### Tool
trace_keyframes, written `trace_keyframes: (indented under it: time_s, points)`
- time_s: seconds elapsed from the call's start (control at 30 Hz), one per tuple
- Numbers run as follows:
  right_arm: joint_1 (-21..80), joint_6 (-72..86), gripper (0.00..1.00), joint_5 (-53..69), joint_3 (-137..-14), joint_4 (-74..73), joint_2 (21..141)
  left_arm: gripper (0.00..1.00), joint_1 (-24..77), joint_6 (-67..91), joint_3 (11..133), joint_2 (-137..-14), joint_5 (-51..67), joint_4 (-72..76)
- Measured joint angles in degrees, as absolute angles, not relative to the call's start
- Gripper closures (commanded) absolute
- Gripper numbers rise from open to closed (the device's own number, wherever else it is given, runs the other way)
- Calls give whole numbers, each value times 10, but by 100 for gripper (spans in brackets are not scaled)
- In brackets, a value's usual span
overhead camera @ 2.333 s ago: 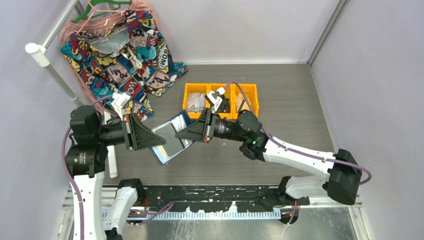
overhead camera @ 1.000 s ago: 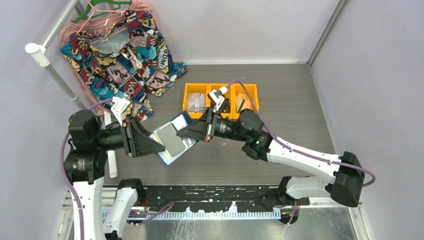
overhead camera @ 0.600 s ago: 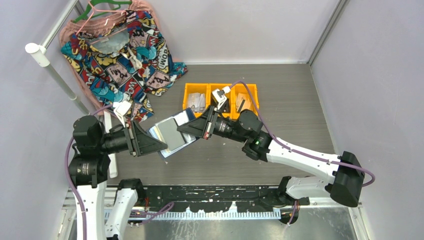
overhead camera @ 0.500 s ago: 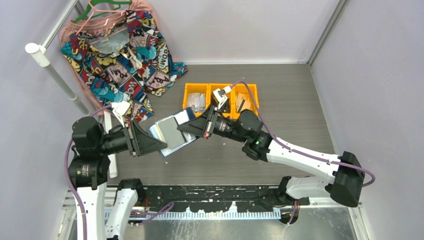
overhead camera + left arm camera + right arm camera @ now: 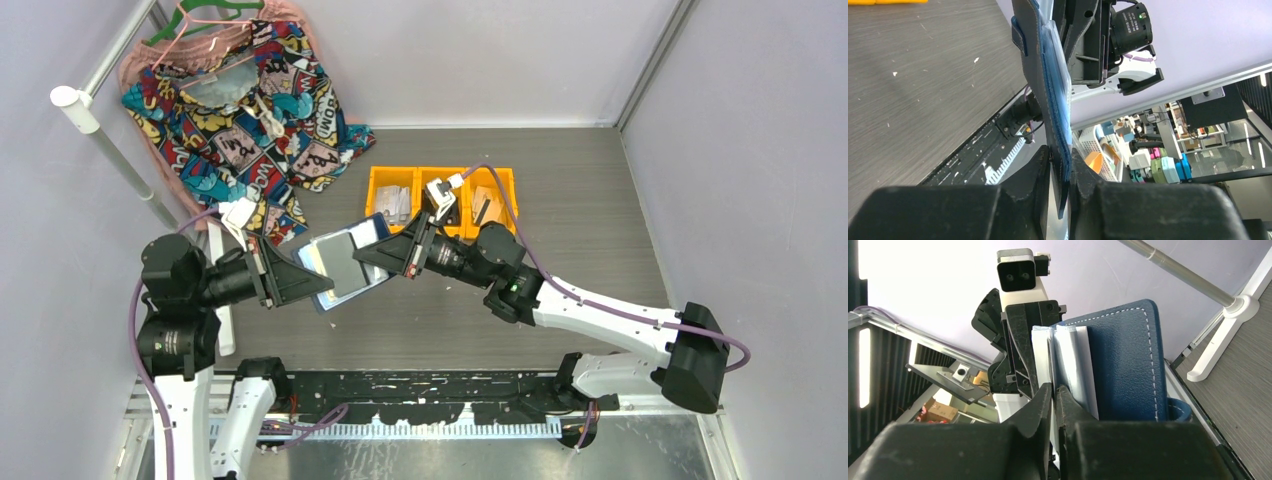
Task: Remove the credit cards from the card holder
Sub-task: Remove the credit card from the card holder.
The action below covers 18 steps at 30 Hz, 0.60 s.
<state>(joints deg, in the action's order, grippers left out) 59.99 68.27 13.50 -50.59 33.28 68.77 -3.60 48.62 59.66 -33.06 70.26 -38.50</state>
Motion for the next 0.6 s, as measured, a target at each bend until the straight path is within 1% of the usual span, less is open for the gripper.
trace_keyframes:
  time_s: [0.03, 0.07, 0.17, 0.3, 0.43, 0.6]
  points:
    - [600, 682, 76, 135, -505, 332, 687, 100, -36, 483, 597, -331, 701, -386]
    - [600, 682, 73, 136, -504, 331, 686, 100, -36, 479, 597, -331, 700, -386]
    - [600, 685, 72, 140, -503, 331, 686, 100, -35, 473, 597, -333, 696, -387]
    - [599, 691, 87, 143, -503, 331, 686, 100, -35, 463, 602, -337, 695, -394]
    - [598, 695, 98, 146, -501, 332, 684, 100, -35, 460, 611, -338, 695, -397]
    - [597, 696, 99, 154, -497, 332, 670, 100, -34, 468, 618, -338, 697, -396]
